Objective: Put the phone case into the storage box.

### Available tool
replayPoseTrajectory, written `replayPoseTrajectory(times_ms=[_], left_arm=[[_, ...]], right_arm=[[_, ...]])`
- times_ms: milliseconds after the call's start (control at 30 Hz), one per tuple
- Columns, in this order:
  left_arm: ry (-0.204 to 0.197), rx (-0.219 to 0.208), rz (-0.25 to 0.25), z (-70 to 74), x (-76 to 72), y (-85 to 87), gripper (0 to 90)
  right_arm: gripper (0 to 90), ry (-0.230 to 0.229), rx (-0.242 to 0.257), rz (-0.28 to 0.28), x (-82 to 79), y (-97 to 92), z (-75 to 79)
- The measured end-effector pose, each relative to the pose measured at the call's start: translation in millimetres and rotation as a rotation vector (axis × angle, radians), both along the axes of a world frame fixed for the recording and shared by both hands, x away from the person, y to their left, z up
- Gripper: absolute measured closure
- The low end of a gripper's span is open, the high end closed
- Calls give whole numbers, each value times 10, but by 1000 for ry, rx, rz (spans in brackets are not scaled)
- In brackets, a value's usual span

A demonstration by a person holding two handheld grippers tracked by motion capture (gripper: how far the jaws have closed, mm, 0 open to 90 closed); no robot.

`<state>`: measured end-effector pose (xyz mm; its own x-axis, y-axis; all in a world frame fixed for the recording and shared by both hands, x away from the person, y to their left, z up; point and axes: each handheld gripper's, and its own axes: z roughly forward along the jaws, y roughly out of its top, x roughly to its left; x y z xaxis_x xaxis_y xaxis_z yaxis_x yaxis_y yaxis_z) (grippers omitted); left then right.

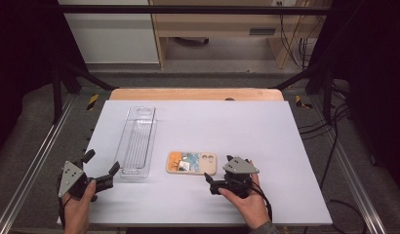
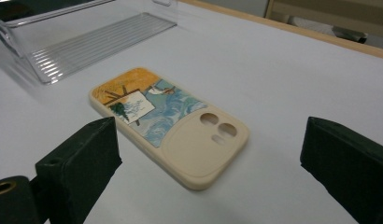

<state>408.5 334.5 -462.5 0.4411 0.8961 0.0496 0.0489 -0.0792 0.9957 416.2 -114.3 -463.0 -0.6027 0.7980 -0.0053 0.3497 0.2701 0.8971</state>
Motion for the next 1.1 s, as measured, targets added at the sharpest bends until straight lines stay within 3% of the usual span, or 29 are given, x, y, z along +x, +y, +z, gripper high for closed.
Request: replayPoseTrajectory(times_ms=[233,533,633,667,733,767,800,867,967,1100], left_arm=[[0,1,0,0,-1,0,10],[-1,3,1,4,-5,-2,10],[-1,3,2,5,-5,-1,10],[-1,4,2,5,-5,-1,10],[0,4,2,5,-6,-2,10],[-1,5,2,5,-7,-3,10],[-1,5,2,5,-7,-4,10],[0,5,3,5,-7,-4,10],[0,5,4,4,-7,-3,10],[0,6,4,4,-6,-1,10]], right_arm=[[60,49,-58,64,29,183,-41],[102,91,-84,108,60,290,-77],[189,107,-94,123,70,313,-89],[296,118,-108,136,74,321,-92],[341,125,-117,144,76,328,-96],[390,134,-132,151,80,334,-101],[499,156,-158,167,91,340,-112],[540,163,-162,170,96,343,-116],[731,182,-189,186,120,343,-126],[823,190,-209,197,135,347,-135]])
